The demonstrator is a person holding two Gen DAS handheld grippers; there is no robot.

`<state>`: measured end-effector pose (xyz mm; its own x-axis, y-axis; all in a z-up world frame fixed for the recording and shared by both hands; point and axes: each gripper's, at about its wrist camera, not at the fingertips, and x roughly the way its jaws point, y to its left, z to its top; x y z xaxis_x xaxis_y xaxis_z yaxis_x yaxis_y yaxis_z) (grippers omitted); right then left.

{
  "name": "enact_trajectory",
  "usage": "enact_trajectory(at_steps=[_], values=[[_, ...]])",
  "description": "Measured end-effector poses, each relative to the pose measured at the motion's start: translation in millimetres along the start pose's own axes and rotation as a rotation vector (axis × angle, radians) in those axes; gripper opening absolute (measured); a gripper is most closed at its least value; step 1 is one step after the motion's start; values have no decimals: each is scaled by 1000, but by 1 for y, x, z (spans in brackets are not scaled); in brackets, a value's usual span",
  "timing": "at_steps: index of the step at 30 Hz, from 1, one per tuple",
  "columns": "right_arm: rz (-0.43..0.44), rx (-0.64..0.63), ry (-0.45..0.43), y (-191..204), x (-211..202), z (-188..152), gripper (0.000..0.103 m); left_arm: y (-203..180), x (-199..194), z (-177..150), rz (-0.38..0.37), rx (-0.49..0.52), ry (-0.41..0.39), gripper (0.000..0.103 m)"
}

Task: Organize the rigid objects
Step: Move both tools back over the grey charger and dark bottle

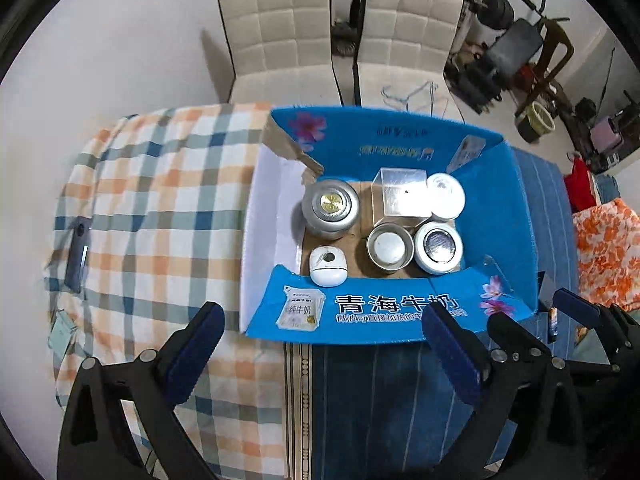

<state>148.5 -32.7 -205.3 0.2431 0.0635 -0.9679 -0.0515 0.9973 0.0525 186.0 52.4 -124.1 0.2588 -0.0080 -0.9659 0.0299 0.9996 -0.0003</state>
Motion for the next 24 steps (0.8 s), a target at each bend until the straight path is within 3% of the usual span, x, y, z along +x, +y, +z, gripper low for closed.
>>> enact_trajectory(at_steps=[6, 14, 19, 24], values=[[30, -9, -65, -3, -53, -10, 94, -4, -43, -9, 6, -11, -73, 101], [111, 10, -96, -16, -89, -19, 94, -27, -77, -11, -21, 4, -130, 101], [113, 117, -109, -70, -95, -31, 94, -74, -75, -6, -58, 72, -135, 101], [15, 330, -67, -179, -68, -55, 94, -154, -47, -3, -129, 189, -89, 101]])
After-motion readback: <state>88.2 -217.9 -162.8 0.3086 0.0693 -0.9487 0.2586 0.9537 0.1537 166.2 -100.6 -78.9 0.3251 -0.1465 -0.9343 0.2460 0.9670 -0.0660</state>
